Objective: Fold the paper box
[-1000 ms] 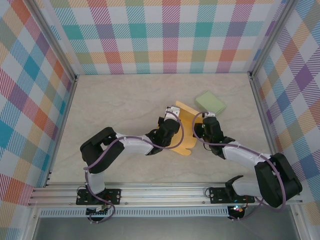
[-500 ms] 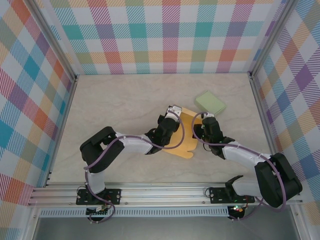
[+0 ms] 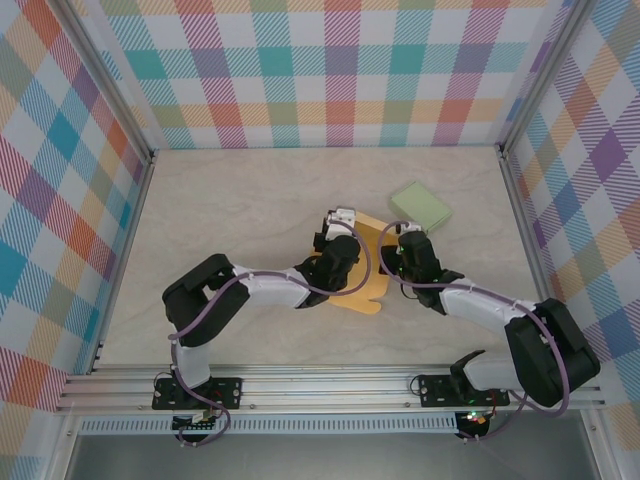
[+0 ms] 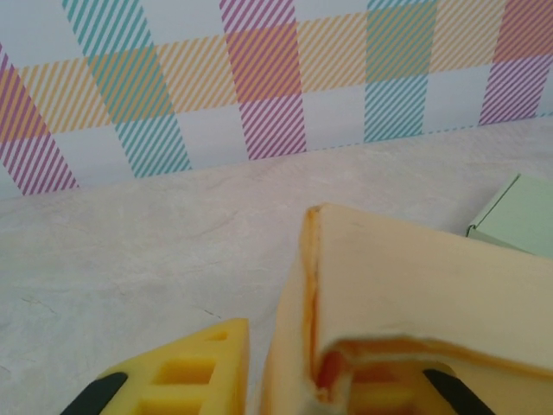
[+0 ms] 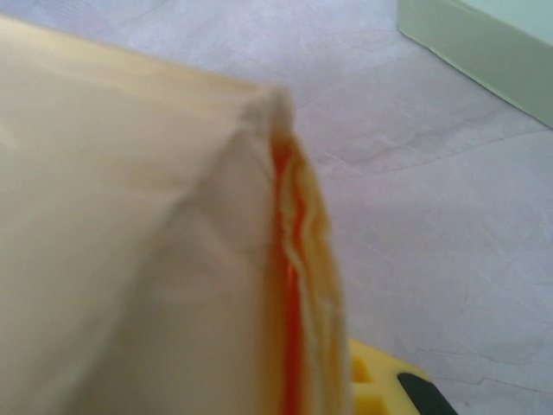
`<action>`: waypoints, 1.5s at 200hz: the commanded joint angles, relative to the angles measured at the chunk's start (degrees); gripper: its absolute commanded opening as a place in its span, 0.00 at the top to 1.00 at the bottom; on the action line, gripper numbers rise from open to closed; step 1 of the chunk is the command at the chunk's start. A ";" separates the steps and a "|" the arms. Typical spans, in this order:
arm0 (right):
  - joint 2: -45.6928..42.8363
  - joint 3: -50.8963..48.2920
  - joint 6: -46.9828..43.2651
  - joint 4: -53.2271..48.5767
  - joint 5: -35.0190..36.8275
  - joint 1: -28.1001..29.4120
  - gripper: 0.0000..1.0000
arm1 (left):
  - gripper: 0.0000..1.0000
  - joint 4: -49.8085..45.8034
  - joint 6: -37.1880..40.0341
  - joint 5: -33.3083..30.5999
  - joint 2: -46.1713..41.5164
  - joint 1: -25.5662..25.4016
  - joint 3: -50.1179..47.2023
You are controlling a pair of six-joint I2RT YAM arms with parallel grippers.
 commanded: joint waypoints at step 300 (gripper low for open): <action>49.33 55.18 -5.40 -74.16 10.55 2.97 1.00 | 0.00 -42.51 -28.08 15.02 -63.70 2.24 -25.20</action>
